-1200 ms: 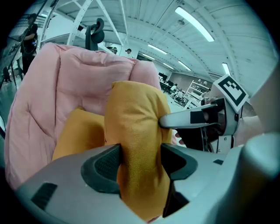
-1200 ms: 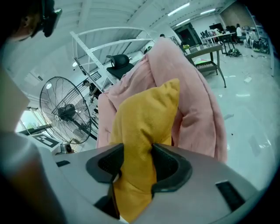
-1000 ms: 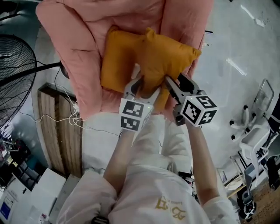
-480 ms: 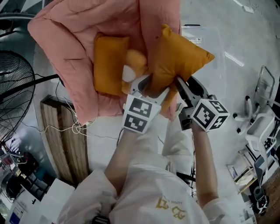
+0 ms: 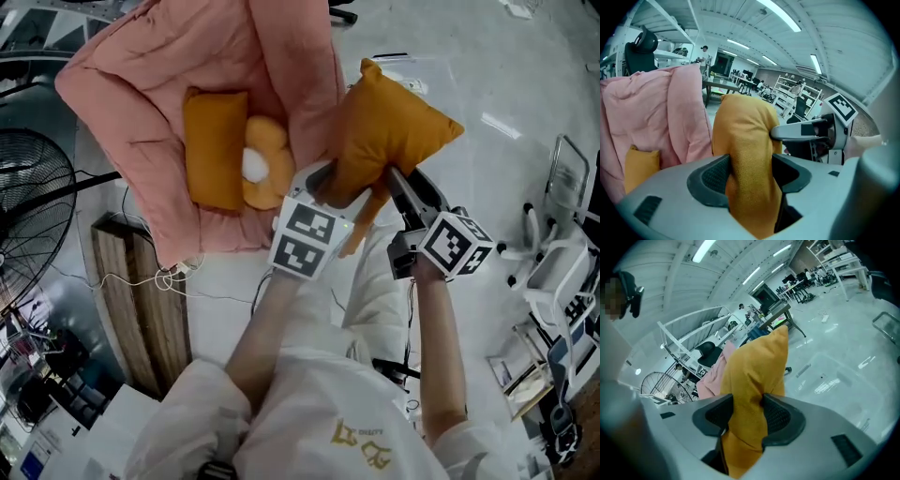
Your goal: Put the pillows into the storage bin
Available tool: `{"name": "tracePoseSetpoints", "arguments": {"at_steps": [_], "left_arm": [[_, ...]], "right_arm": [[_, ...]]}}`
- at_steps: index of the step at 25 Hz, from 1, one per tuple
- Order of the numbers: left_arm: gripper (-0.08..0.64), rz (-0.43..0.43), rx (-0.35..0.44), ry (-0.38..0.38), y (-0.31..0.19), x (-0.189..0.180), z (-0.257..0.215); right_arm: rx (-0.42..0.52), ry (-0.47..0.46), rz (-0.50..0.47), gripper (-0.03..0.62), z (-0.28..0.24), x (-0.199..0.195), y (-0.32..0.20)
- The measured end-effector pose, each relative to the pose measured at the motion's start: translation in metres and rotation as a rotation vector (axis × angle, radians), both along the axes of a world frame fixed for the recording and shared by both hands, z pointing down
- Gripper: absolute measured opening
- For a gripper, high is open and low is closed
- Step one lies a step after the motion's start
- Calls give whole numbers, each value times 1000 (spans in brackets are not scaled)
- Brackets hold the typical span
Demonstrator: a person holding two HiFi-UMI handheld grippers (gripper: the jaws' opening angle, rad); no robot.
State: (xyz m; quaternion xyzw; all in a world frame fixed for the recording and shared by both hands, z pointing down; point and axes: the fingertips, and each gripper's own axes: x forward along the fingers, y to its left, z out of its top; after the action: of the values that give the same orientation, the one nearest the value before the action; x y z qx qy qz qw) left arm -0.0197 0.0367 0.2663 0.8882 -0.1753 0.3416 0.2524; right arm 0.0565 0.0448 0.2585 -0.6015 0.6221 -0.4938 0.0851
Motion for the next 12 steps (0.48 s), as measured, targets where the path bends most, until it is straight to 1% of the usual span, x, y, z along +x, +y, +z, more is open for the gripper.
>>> {"name": "tracePoseSetpoints", "arguments": {"at_steps": [4, 10, 12], "left_arm": [[295, -20, -2, -25, -3, 31, -1], [293, -81, -35, -39, -2, 91, 11], [293, -110, -66, -27, 1, 112, 24]], "right_arm": [[-5, -61, 6, 215, 6, 32, -3], [-20, -95, -42, 215, 21, 94, -6], [-33, -101, -48, 215, 33, 116, -5]]}}
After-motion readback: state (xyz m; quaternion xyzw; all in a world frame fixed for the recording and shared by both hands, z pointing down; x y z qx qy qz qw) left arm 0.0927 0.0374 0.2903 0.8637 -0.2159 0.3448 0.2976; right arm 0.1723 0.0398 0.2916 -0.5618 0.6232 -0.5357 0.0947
